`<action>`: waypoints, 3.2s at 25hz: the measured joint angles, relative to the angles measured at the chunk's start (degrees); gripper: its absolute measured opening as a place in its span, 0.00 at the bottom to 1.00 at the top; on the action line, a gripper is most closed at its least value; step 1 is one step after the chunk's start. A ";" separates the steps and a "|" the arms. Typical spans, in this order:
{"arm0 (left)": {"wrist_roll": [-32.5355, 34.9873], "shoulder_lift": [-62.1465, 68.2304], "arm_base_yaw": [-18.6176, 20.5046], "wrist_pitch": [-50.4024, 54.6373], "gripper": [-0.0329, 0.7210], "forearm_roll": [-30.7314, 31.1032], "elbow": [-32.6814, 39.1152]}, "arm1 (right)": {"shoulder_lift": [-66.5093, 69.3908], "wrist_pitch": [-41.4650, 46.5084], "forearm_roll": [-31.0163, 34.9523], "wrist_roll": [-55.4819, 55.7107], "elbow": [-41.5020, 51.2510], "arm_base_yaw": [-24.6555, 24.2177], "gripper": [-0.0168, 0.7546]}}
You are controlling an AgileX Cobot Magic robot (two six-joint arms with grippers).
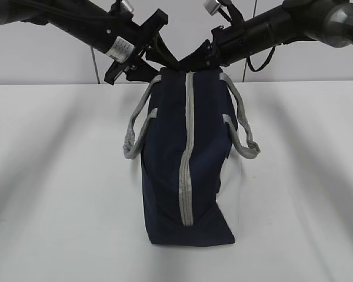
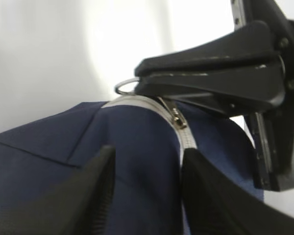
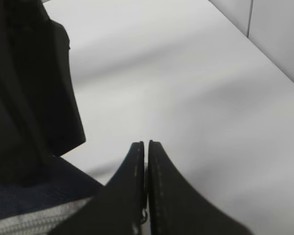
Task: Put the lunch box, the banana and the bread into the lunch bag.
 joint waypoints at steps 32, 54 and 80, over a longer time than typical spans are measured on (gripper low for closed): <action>5.45 0.63 -1.27 2.06 0.05 -2.93 -0.04 | 0.81 -3.58 -0.69 0.00 -0.22 -0.54 0.00; 8.91 0.65 -1.27 3.29 0.05 -5.33 -0.04 | 0.81 0.71 -9.97 3.02 -0.22 -0.89 0.00; 10.76 -1.68 -1.75 3.49 0.55 0.47 -0.05 | 0.84 0.74 1.26 8.20 -2.34 -1.57 0.58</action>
